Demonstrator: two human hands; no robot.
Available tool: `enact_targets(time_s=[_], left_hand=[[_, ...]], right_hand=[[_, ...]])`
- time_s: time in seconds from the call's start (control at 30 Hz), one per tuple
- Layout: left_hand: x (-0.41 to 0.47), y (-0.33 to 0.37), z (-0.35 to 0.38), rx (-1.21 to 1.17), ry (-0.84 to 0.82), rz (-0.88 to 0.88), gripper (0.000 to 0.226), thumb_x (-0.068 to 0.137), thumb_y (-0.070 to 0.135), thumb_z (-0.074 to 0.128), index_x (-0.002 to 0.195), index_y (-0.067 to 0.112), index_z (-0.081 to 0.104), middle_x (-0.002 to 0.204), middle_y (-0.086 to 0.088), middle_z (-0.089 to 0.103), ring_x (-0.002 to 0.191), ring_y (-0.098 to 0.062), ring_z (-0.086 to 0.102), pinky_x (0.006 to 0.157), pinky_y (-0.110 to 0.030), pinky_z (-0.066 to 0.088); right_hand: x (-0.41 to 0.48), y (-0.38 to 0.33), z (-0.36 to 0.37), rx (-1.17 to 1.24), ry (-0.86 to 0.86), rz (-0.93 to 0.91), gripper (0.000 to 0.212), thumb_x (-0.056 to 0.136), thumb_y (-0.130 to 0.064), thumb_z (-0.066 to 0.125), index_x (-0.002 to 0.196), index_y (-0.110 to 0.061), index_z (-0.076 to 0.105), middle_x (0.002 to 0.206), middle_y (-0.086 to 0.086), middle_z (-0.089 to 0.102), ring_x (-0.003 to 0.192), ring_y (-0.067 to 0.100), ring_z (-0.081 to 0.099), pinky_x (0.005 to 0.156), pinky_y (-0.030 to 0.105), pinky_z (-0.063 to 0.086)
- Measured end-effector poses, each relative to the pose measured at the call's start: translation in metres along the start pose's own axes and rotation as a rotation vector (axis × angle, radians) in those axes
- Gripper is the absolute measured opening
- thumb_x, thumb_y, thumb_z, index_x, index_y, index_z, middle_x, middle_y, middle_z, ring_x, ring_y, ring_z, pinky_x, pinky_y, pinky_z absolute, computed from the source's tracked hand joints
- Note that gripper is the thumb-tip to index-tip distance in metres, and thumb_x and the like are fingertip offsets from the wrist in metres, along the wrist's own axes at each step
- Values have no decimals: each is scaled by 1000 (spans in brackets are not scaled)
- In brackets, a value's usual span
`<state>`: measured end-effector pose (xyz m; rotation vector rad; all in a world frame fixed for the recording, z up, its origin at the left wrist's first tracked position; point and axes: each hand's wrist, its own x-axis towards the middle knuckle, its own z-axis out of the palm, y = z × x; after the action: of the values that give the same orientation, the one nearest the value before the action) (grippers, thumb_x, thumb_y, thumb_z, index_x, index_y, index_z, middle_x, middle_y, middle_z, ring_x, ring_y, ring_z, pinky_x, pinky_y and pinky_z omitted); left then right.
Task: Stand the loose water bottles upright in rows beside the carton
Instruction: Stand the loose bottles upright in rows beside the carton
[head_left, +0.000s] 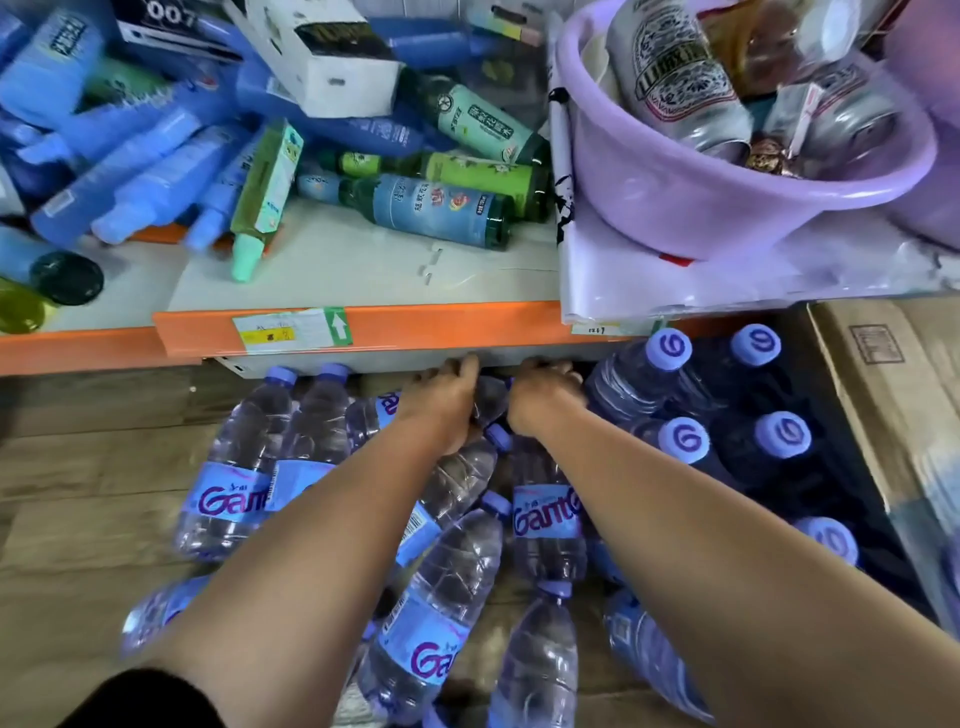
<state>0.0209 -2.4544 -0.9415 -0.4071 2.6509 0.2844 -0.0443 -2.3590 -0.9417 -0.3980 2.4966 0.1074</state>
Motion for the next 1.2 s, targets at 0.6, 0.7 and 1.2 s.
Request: enact_targets(time_s=[0.6,0.7,1.2], left_hand=[[-90,-57,-67,-332,126,-137,51,64,43,81,106,27,59,110,-3,68,102,-26,62,81,-30,46],[-91,-55,-77,-409,212,-122,53,61,52,79,103,25,61,106,-1,68,100,-24,63,83,-33,48],[-66,10,-83,-476,369,70,40,76,46,71,91,10,62,77,2,39,76,-19,43,55,-21,29]], right_hand=[[-88,19,-55,206,62,-457,28,81,-24,67,103,-8,71,98,8,68,92,25,62,81,31,51],[-100,33,-65,227,151,-458,26,80,-21,68,102,-8,71,92,6,63,85,20,56,76,28,47],[-85,53,-73,286,418,-440,34,81,-15,66,115,-15,63,114,13,59,102,32,58,76,30,43]])
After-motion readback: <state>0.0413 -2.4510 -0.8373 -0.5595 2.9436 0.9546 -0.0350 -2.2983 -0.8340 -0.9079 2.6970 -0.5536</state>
